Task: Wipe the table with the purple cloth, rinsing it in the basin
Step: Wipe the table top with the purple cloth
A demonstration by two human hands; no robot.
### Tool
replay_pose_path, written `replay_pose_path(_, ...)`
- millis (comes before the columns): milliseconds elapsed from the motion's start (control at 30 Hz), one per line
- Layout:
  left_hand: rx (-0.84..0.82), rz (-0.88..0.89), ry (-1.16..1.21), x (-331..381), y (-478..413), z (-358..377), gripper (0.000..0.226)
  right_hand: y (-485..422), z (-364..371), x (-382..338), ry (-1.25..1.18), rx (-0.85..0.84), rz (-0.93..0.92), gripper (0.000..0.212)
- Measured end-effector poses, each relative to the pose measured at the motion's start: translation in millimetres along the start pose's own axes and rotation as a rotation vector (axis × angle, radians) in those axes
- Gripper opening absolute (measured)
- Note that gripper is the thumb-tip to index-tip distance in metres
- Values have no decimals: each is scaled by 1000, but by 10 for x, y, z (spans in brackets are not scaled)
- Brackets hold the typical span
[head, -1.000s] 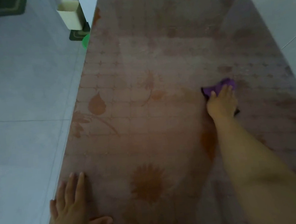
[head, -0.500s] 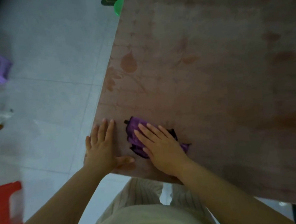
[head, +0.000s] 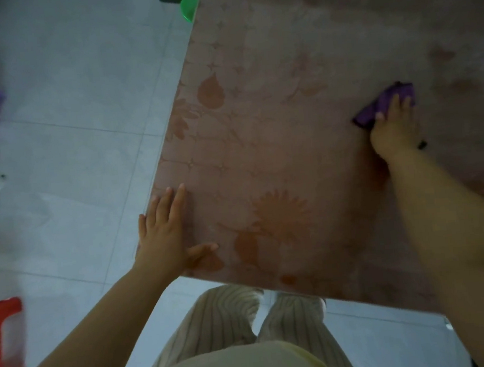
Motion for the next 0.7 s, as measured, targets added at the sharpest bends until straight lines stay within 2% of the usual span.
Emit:
replay_pose_path(67, 23, -13, 39, -18, 14, -71, 119, 12, 226, -790, 6, -71, -180, 55)
replay_pose_path(167, 48, -43, 43, -54, 57, -142, 114, 662, 610, -2027, 34, -189, -550, 58)
replay_pose_path(233, 111, -53, 45, -60, 93, -192, 99, 1391, 879, -2546, 72, -272, -751, 59)
replay_pose_path(300, 217, -63, 52, -47, 130, -270, 80, 2142, 1107, -2721, 112, -370, -890, 57)
replay_pose_path(367, 261, -69, 84, -9, 150, -283, 74, 2684, 1195, -2618, 118, -401, -994, 54)
replay_pose_path(500, 174, 13, 83, 340, 181, -37, 66, 2989, 1089, -1907, 97, -378, -1055, 52)
replay_pose_path(600, 104, 167, 21, 877, 294, 254, 70, 2783, 886, -1084, 92, -275, -960, 53)
replay_pose_path(700, 102, 198, 40, 1318, 380, 476, 77, 2323, 625, 17, 123, -198, -730, 54)
Point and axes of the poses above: each hand's wrist, its own y-axis away from the middle knuckle, its own z-axis out of the palm, x = y × z, the point moved 10 cm from there along -y, towards the middle knuckle
